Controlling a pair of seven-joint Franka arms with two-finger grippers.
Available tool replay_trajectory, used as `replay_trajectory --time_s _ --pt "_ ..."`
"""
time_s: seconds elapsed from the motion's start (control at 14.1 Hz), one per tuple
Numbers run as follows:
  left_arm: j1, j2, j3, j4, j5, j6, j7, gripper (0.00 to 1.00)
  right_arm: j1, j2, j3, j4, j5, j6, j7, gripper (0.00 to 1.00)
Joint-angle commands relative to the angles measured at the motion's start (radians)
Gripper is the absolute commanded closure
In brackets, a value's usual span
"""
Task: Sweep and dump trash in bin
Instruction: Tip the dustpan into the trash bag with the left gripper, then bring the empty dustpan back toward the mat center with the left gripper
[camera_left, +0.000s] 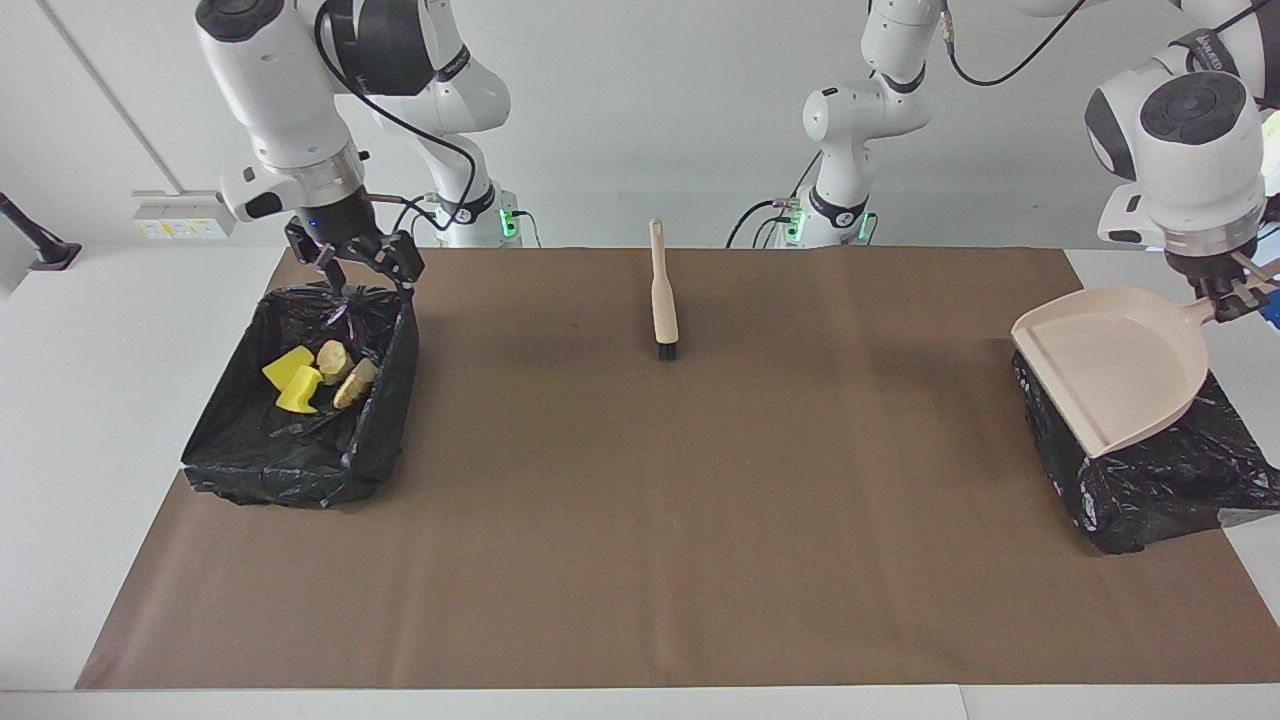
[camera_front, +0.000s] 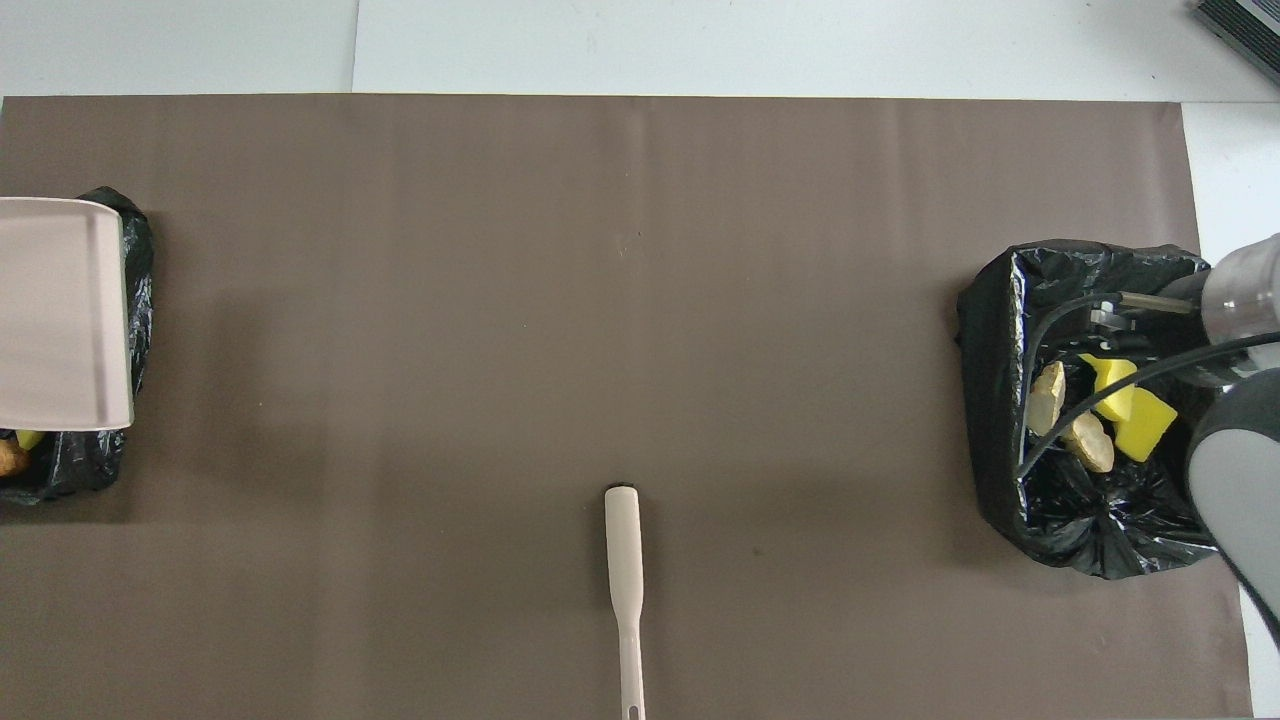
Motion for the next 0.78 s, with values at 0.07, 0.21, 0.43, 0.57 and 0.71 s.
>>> replay_trajectory --time_s 0.07,0.21,0.43,0.57,0.71 --pt "-0.191 0.051 0.015 -0.105 -0.093 -0.011 -0.44 1.0 -0.018 -0.001 -0.066 0.059 0.0 -0.093 -0.143 0.0" --pt "-0.253 0.091 0.015 -0.113 -0.18 0.004 -0.706 1.0 -0.03 0.0 -0.066 0.059 0.001 -0.08 -0.14 0.0" --pt "-0.351 0.123 0.015 -0.108 -0.38 0.035 -0.943 1.0 -0.033 0.0 -0.063 0.059 0.001 -0.081 -0.136 0.0" --pt "-0.438 0.137 0.015 -0.105 -0.479 0.033 -1.156 1.0 -0.034 0.0 -0.063 0.059 0.001 -0.08 -0.133 0.0" --pt "-0.51 0.137 0.015 -0.102 -0.54 0.033 -1.313 1.0 -0.034 0.002 -0.057 0.071 0.003 -0.081 -0.131 0.0"
